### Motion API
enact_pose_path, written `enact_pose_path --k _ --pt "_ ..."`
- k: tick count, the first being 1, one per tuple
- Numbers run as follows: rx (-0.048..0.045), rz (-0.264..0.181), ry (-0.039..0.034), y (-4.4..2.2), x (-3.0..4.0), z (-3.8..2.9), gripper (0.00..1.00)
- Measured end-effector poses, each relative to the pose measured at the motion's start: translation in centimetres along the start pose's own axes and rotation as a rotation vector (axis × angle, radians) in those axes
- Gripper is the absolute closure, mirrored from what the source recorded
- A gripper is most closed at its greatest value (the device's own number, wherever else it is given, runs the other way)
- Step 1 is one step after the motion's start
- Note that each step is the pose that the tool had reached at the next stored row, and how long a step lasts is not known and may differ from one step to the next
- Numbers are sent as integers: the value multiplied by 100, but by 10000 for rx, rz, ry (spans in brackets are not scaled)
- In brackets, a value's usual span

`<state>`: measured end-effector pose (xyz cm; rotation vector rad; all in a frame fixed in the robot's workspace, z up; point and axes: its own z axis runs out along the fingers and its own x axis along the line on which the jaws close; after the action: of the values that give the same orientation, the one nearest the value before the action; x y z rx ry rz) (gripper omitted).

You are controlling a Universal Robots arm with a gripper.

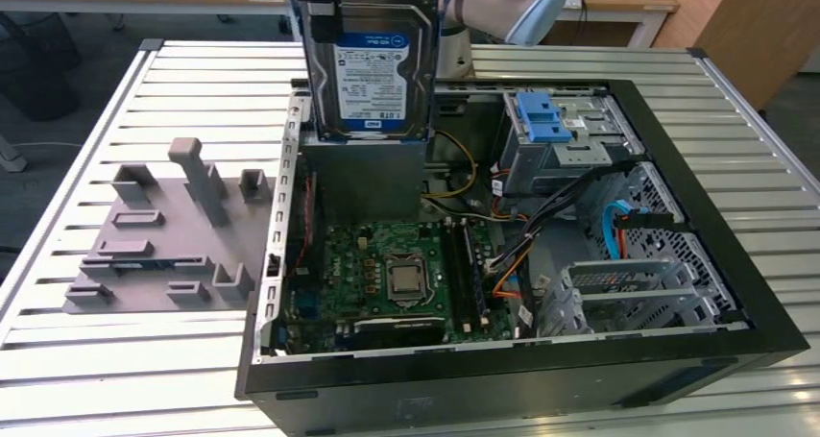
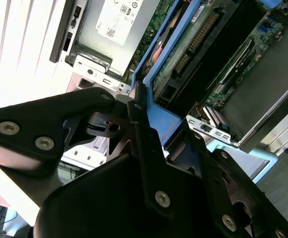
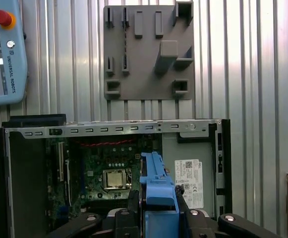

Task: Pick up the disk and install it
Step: 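Pick up the disk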

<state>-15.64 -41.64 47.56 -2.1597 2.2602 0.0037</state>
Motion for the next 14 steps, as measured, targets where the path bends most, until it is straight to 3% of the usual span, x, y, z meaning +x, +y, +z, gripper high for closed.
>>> enact_pose_path --k 14 --pt "0 3 0 -140 10 1 64"
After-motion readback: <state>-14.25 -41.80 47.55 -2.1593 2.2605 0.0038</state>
